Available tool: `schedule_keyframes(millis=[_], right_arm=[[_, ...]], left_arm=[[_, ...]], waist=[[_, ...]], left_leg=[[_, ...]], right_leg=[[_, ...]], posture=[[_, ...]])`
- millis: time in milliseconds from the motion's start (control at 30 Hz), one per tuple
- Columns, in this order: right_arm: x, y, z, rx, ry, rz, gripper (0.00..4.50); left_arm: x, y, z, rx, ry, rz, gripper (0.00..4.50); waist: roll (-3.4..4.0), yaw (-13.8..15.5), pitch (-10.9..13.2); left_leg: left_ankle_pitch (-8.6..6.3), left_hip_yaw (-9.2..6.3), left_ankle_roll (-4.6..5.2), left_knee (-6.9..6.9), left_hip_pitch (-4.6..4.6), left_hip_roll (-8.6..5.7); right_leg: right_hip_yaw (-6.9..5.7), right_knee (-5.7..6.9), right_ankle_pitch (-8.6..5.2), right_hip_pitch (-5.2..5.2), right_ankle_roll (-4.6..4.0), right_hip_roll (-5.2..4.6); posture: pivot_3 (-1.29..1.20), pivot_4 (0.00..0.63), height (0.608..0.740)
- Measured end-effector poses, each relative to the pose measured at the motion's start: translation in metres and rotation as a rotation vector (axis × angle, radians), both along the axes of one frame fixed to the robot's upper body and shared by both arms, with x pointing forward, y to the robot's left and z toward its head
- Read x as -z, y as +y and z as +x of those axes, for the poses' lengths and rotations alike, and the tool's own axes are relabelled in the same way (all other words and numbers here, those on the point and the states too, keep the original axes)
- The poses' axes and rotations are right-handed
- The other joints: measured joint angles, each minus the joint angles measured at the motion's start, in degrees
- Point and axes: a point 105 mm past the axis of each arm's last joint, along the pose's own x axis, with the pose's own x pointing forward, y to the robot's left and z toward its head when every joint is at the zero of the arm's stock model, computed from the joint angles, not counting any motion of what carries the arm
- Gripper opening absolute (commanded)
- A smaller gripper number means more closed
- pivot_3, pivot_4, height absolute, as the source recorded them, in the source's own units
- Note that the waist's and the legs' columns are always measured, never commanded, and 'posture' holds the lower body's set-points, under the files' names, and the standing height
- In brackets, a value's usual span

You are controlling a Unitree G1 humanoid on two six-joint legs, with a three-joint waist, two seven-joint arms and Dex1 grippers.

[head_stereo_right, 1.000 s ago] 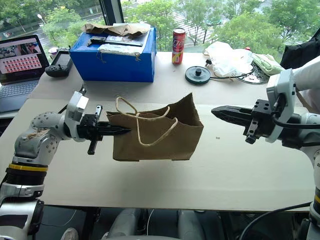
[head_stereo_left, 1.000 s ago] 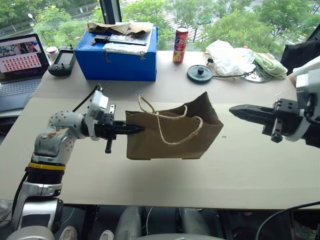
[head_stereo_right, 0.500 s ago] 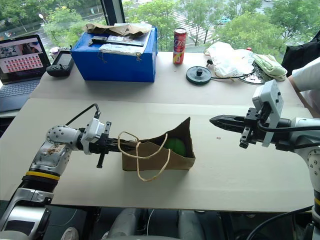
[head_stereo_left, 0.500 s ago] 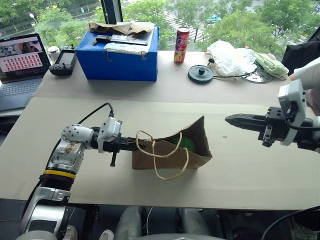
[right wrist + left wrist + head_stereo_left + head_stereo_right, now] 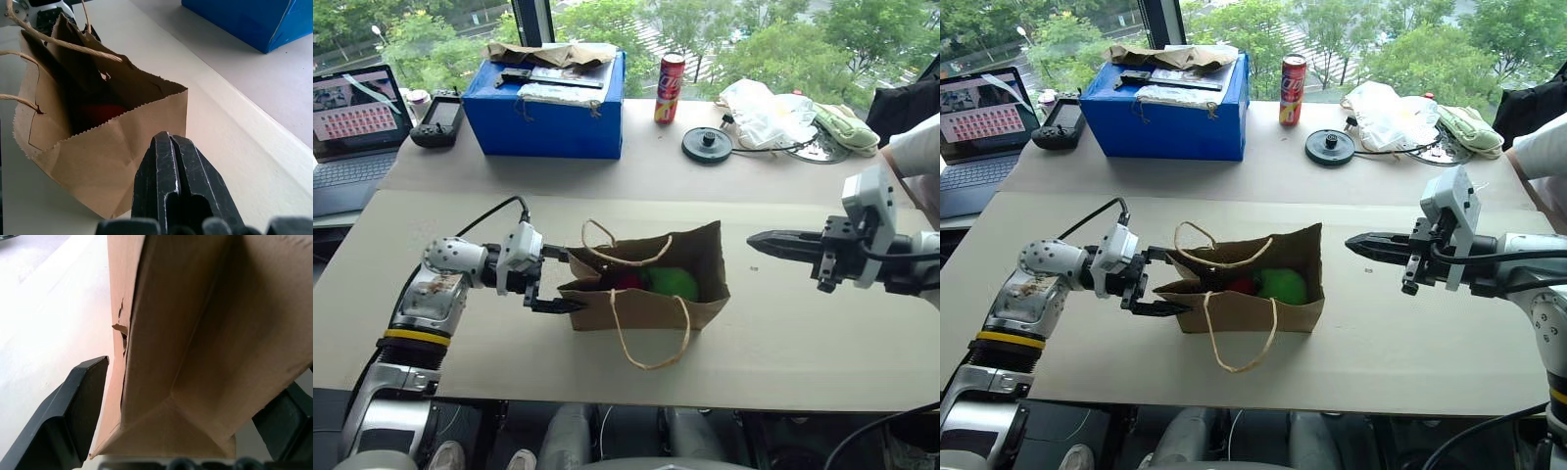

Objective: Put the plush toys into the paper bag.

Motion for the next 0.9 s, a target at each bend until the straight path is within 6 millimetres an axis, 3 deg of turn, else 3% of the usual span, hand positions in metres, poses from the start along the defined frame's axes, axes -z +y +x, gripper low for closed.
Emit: schedule_keyframes(millis=[133,233,400,900], right_arm=[[-0.001,0.000,-0.002,-0.020,-0.001,0.001,0.00],[-0.003,0.001,-0.003,-0.035,-0.009,0.005,0.00],[-0.010,0.003,-0.005,-0.065,-0.041,0.025,0.00],[-0.012,0.006,-0.006,-0.086,-0.047,0.030,0.00]], left_arm=[[-0.049,0.012,-0.006,-0.032,0.006,-0.031,4.29],[-0.066,0.016,-0.012,-0.044,0.024,-0.062,4.29],[-0.077,0.018,-0.007,-0.106,0.092,-0.128,4.29],[-0.077,0.019,-0.007,-0.117,0.106,-0.143,4.29]], waist=[[0.00,-0.22,0.00],[0.02,-0.31,-0.01],[0.01,-0.24,0.00],[0.01,-0.01,0.00]], left_leg=[[0.00,0.00,0.00,-0.02,0.00,0.01],[0.00,0.00,0.00,-0.03,0.04,0.00],[0.00,0.01,0.00,0.03,0.08,-0.02],[0.00,0.04,0.00,0.02,0.06,-0.02]], right_leg=[[0.00,-0.01,-0.01,-0.01,0.01,0.01],[0.00,0.00,-0.02,0.01,0.03,0.01],[0.00,0.01,-0.01,0.08,0.02,0.07],[0.01,0.01,-0.01,0.06,0.01,0.08]], posture=[[0.00,0.150,0.739],[0.00,0.150,0.739],[0.00,0.150,0.739],[0.00,0.150,0.739]])
